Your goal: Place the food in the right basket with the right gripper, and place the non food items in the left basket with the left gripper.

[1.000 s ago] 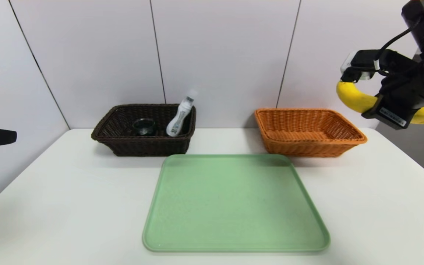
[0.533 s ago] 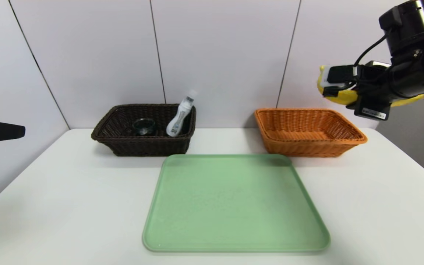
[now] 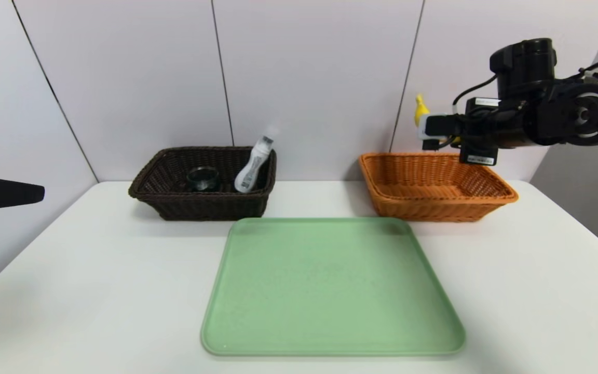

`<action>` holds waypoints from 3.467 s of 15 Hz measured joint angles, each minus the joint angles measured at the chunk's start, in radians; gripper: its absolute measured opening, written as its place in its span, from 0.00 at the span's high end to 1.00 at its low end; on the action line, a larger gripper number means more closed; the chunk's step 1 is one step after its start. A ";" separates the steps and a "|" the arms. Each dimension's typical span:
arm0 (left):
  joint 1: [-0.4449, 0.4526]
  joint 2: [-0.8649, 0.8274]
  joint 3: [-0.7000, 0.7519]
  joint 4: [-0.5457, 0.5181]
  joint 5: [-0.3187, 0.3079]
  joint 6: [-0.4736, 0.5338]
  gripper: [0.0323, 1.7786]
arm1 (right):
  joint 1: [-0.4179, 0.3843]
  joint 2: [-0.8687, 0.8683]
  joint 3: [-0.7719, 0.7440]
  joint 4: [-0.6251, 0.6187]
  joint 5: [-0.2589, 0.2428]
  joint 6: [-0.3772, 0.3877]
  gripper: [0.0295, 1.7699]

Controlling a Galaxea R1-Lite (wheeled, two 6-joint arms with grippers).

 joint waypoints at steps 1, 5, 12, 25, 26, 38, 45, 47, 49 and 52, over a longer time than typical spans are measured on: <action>0.000 0.000 0.001 0.000 0.000 -0.001 0.05 | 0.000 0.013 0.004 -0.001 0.000 -0.008 0.73; 0.000 0.000 0.007 0.000 -0.001 -0.001 0.05 | 0.003 0.045 0.018 -0.003 0.001 -0.042 0.73; 0.000 -0.009 0.023 0.000 -0.001 -0.004 0.05 | 0.022 0.071 0.038 0.000 0.003 -0.073 0.73; 0.000 -0.024 0.045 0.000 0.001 -0.007 0.05 | 0.048 0.114 0.032 0.011 0.004 -0.067 0.61; 0.000 -0.024 0.045 0.000 0.000 -0.007 0.05 | 0.048 0.114 0.029 0.011 0.004 -0.066 0.54; 0.002 -0.040 0.033 -0.026 0.049 -0.003 0.05 | 0.043 -0.069 -0.017 0.259 0.001 0.170 0.14; 0.006 -0.077 0.024 -0.038 0.157 -0.003 0.05 | 0.009 -0.443 0.017 0.531 -0.007 0.600 0.08; 0.006 -0.103 0.032 -0.021 0.223 -0.001 0.05 | -0.007 -0.569 0.084 0.561 -0.014 0.708 0.07; 0.006 -0.139 0.044 0.010 0.284 -0.003 0.05 | -0.036 -0.693 0.169 0.567 -0.033 0.779 0.06; 0.053 -0.213 0.127 0.005 0.356 0.001 0.05 | -0.088 -0.879 0.316 0.569 -0.054 0.903 0.05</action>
